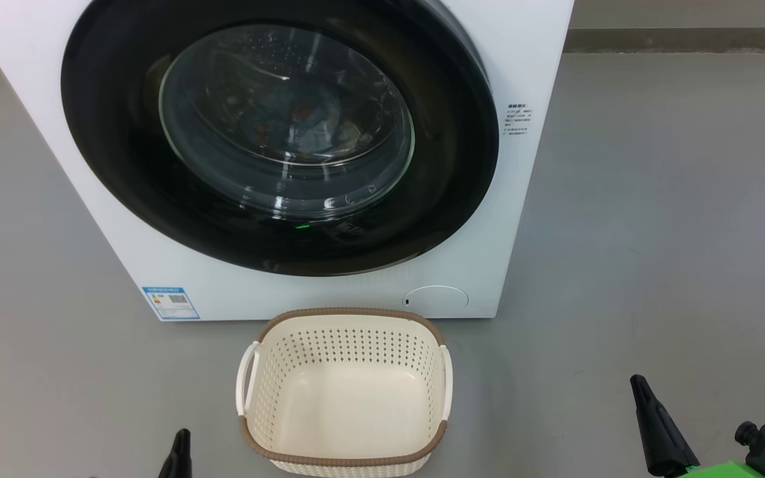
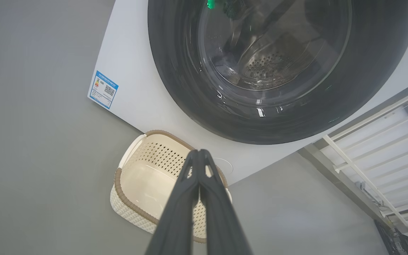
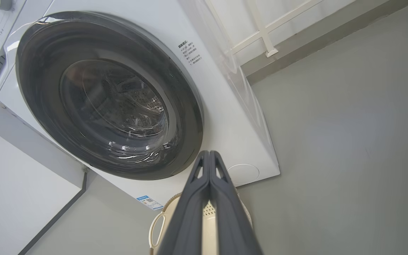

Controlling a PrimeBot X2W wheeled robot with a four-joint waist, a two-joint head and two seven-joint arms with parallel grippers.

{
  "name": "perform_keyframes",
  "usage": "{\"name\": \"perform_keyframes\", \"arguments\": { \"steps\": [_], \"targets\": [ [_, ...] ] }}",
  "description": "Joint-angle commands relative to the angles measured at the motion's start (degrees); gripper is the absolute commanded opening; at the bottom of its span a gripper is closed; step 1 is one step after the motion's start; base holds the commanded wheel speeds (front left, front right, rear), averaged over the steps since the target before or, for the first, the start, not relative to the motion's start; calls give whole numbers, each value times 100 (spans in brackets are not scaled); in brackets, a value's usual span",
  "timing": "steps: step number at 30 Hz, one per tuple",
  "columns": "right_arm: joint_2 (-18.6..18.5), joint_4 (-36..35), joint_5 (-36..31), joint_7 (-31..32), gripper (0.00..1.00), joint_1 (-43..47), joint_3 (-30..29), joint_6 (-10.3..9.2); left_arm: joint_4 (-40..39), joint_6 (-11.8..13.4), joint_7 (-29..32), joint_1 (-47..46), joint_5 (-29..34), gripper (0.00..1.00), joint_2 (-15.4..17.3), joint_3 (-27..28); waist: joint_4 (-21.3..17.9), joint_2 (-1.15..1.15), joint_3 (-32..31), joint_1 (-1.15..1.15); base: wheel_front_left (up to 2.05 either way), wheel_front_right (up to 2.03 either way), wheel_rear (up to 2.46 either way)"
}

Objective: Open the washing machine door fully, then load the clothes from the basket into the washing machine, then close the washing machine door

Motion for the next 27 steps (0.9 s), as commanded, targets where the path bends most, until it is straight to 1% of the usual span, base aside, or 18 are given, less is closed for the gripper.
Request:
{"name": "perform_keyframes", "arguments": {
  "steps": [1, 27],
  "targets": [
    [-46, -96, 187, 49, 0, -294, 18, -13, -91, -29, 21, -263, -187, 0, 92, 129, -7, 0, 0, -1, 0, 0, 0],
    [-20, 157, 1907, 451, 0, -568, -106, -20, 19, -73, 423, -547, -1669, 0, 129, 378, -118, 0, 5, -1, 0, 0, 0]
  ]
}}
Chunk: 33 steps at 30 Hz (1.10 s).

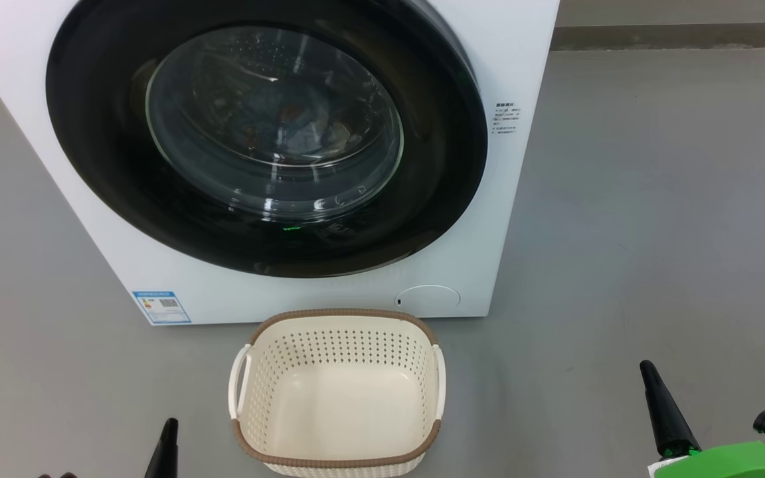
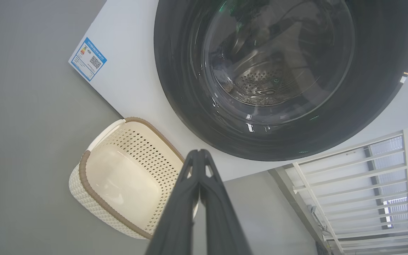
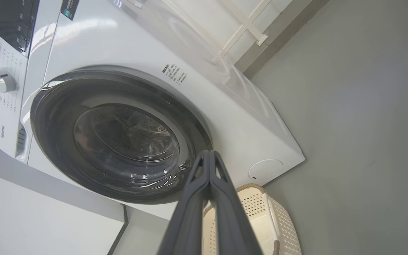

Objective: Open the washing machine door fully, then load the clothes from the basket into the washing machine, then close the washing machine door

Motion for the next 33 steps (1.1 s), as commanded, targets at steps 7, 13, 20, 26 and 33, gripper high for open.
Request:
{"name": "perform_keyframes", "arguments": {
  "steps": [7, 13, 20, 26, 33],
  "targets": [
    [-20, -48, 554, 132, 0, -304, 12, -21, -78, -37, 134, -374, -460, 0, 100, 220, -30, 0, 1, 0, 0, 0, 0],
    [-9, 13, 962, 233, 0, -371, -23, -23, -51, -48, 235, -442, -811, 0, 105, 285, -57, 0, 2, 0, 0, 0, 0],
    [4, 84, 1436, 352, 0, -448, -66, -25, -19, -60, 353, -523, -1220, 0, 111, 362, -88, 0, 4, 0, 0, 0, 0],
    [16, 146, 1841, 455, 0, -514, -104, -26, 8, -71, 455, -592, -1569, 0, 114, 428, -114, 0, 5, 0, 0, 0, 0],
    [30, 217, 2313, 576, 0, -592, -149, -28, 40, -83, 575, -672, -1976, 0, 118, 507, -145, 0, 6, 0, 0, 0, 0]
  ]
}}
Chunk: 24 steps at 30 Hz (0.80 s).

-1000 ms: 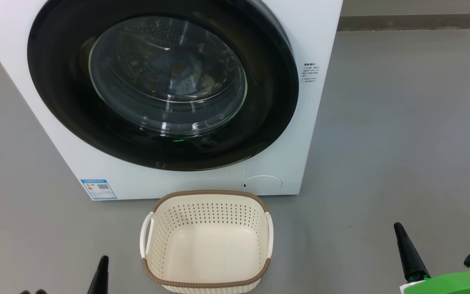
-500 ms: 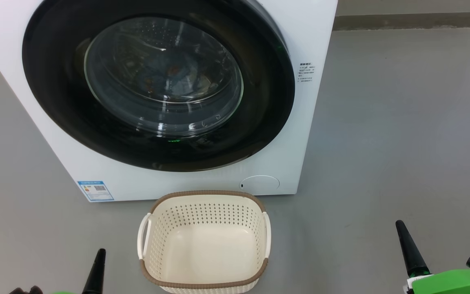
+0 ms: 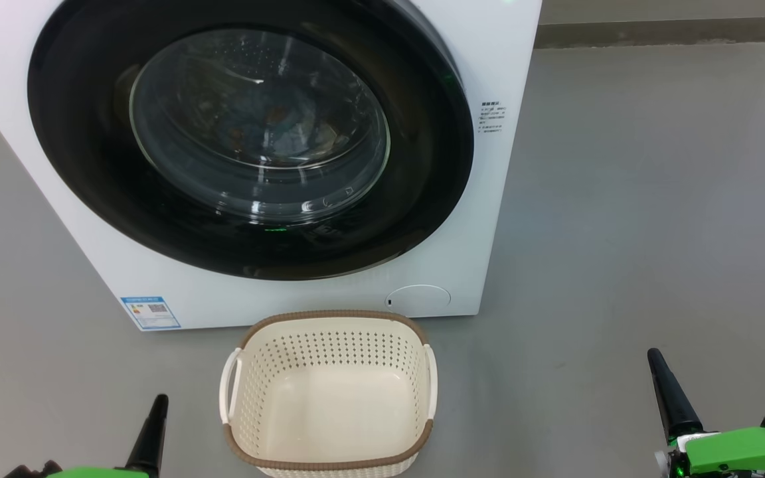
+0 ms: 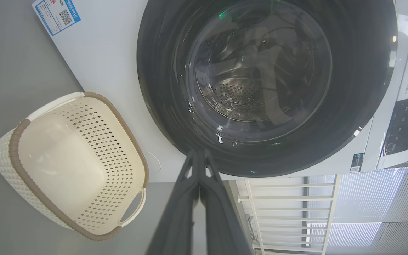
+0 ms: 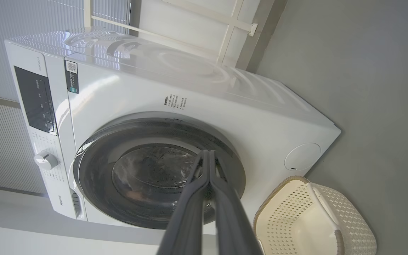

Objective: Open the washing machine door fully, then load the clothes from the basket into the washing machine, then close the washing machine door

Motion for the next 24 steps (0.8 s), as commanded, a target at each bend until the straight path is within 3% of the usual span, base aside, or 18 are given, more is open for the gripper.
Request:
{"name": "perform_keyframes", "arguments": {
  "steps": [1, 19, 24],
  "targets": [
    [-21, -107, 243, 58, 0, -288, 78, -6, -97, -34, 77, -328, -196, 0, 114, 211, -9, 0, 1, 0, 0, 0, 0],
    [20, 77, 1453, 373, 0, -488, -43, -11, -15, -66, 389, -536, -1239, 0, 121, 418, -89, 0, 4, 0, 0, 0, 0],
    [29, 85, 1495, 394, 0, -498, -58, -11, -11, -67, 409, -545, -1275, 0, 116, 435, -92, 0, 4, 0, 0, 0, 0]
  ]
}}
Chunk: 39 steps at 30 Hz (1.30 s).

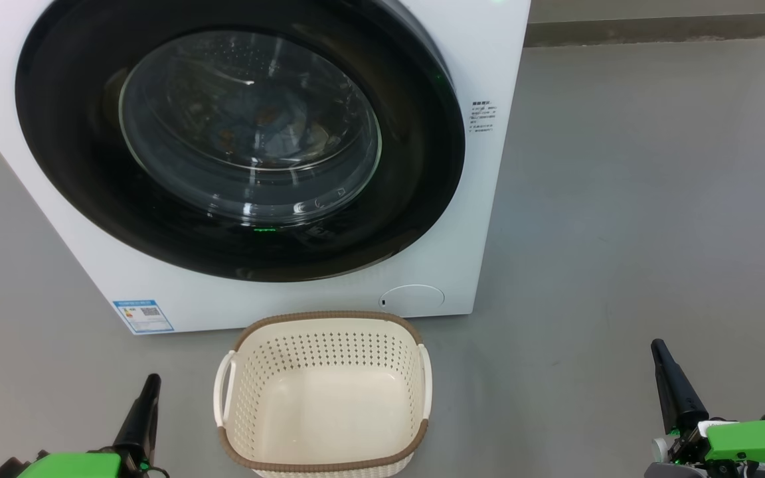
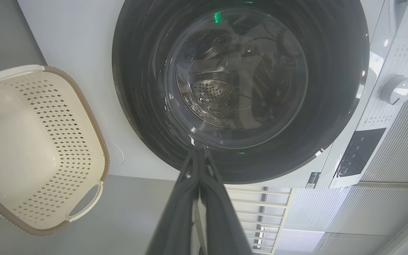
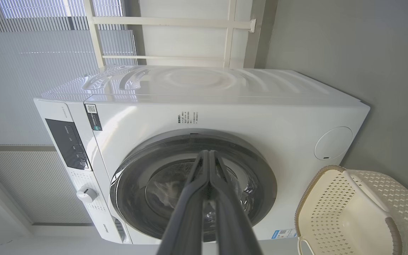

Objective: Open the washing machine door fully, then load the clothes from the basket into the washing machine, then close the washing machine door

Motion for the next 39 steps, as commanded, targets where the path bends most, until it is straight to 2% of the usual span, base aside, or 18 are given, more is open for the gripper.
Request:
{"name": "perform_keyframes", "arguments": {
  "steps": [1, 39],
  "targets": [
    [-26, -142, 31, 27, 0, -238, 115, 10, -105, -58, 24, -244, -18, 0, 113, 208, 0, 0, 0, 0, 0, 0, 0],
    [23, -138, -27, 82, 0, -244, 47, 10, -102, -58, 72, -249, 32, 0, 71, 268, 0, 0, 0, 0, 0, 0, 0]
  ]
}}
